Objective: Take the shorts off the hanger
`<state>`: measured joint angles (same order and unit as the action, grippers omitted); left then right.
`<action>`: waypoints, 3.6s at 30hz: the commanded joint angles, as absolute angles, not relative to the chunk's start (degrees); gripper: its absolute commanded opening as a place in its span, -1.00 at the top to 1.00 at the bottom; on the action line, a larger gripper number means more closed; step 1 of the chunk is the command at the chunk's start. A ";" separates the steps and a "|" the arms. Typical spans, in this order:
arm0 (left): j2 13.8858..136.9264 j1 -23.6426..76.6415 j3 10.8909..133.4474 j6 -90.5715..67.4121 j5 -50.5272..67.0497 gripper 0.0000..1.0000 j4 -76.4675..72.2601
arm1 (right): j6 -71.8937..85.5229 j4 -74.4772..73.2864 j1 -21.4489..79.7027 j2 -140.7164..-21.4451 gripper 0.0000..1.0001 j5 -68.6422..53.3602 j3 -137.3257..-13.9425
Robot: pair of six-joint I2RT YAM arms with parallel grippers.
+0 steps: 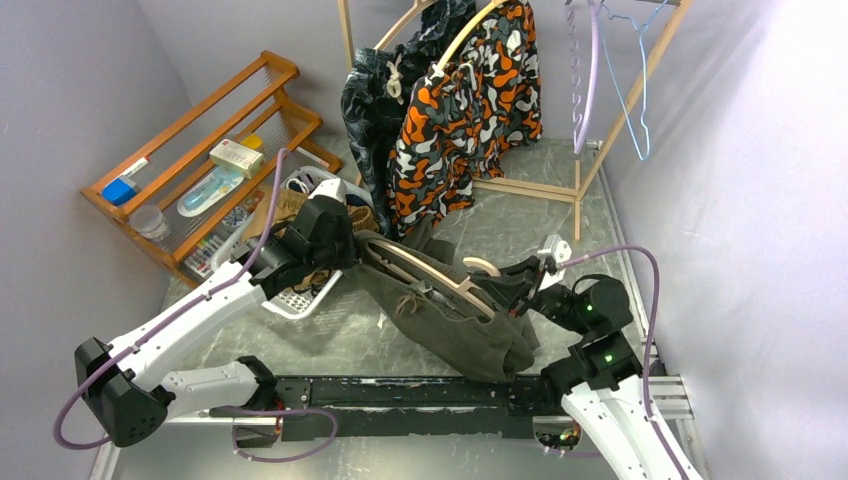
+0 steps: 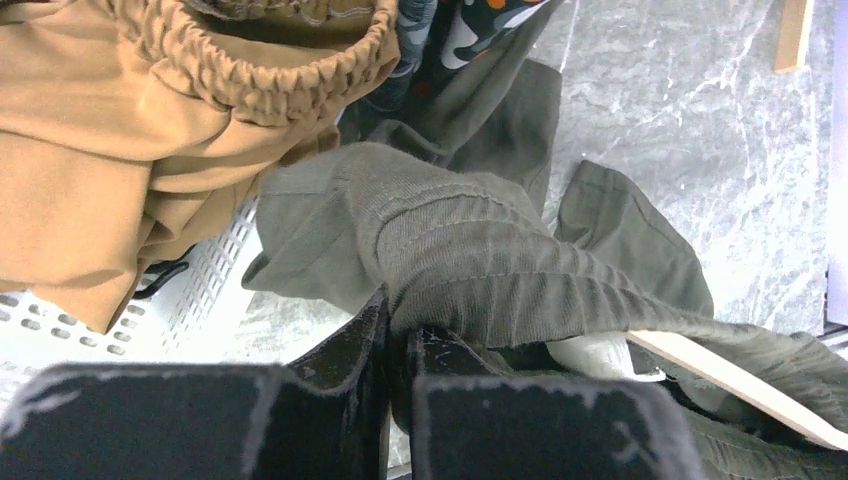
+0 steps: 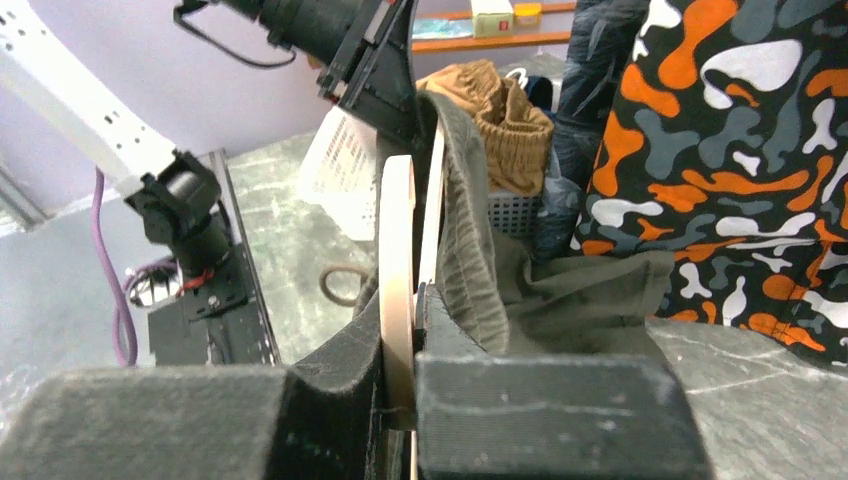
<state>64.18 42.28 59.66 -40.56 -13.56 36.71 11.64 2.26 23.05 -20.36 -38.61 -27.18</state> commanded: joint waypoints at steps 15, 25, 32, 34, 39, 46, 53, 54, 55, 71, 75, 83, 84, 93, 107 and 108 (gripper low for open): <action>63.17 41.74 59.85 -41.70 -18.99 0.77 38.87 | 7.19 -7.11 23.03 -13.65 1.00 -34.47 -30.21; 65.35 44.46 54.82 -35.05 8.46 0.78 18.20 | 8.97 -7.91 23.03 -8.83 1.00 -12.96 -31.01; 74.22 51.02 61.09 -36.35 -0.16 0.57 22.03 | 7.61 -11.70 23.03 -10.46 1.00 -6.68 -33.89; 74.69 51.07 60.12 -38.27 -2.46 0.40 22.79 | 7.77 -12.17 23.05 -11.12 1.00 -7.98 -33.96; 70.59 51.06 56.70 -40.24 -5.05 -0.19 22.07 | 8.85 -12.11 23.04 -13.00 1.00 -13.41 -33.47; 65.31 51.06 55.75 -41.19 -4.53 -0.40 19.63 | 12.05 -5.91 23.04 -17.69 1.00 -24.47 -31.83; 64.04 51.06 51.18 -52.73 3.75 -0.48 2.96 | 15.76 -2.29 23.03 -21.82 1.00 -27.76 -31.21; 63.87 51.06 48.85 -56.25 4.07 -0.49 -0.92 | 15.74 -2.07 23.03 -21.68 1.00 -27.90 -30.99; 63.82 51.06 46.20 -59.07 4.63 -0.49 -5.85 | 15.69 -1.81 23.07 -21.44 1.00 -28.13 -30.75; 70.61 57.40 40.51 -70.79 -4.15 -0.50 -27.86 | 14.60 -4.63 23.04 -20.92 1.00 -27.94 -30.50; 70.23 57.57 39.47 -72.84 -6.40 -0.49 -26.21 | 14.66 -4.67 23.07 -21.09 1.00 -28.26 -30.37; 75.77 57.57 44.34 -73.34 -6.21 -0.36 -24.65 | 15.99 -1.95 23.06 -21.77 1.00 -32.18 -30.36; 76.10 57.57 45.14 -72.75 -6.40 -0.32 -24.47 | 15.91 -2.06 23.03 -22.06 1.00 -32.53 -30.77; 73.27 57.58 43.81 -74.52 -9.50 0.74 -18.26 | 15.45 -3.49 23.04 -21.56 0.95 -31.37 -31.40; 56.21 57.35 48.27 -69.41 -30.97 0.86 2.33 | 12.86 -6.25 23.03 -19.39 -0.31 -33.02 -31.70; 55.32 57.12 48.95 -69.12 -32.46 0.86 4.85 | 13.14 -6.58 23.04 -19.41 -0.33 -32.87 -31.53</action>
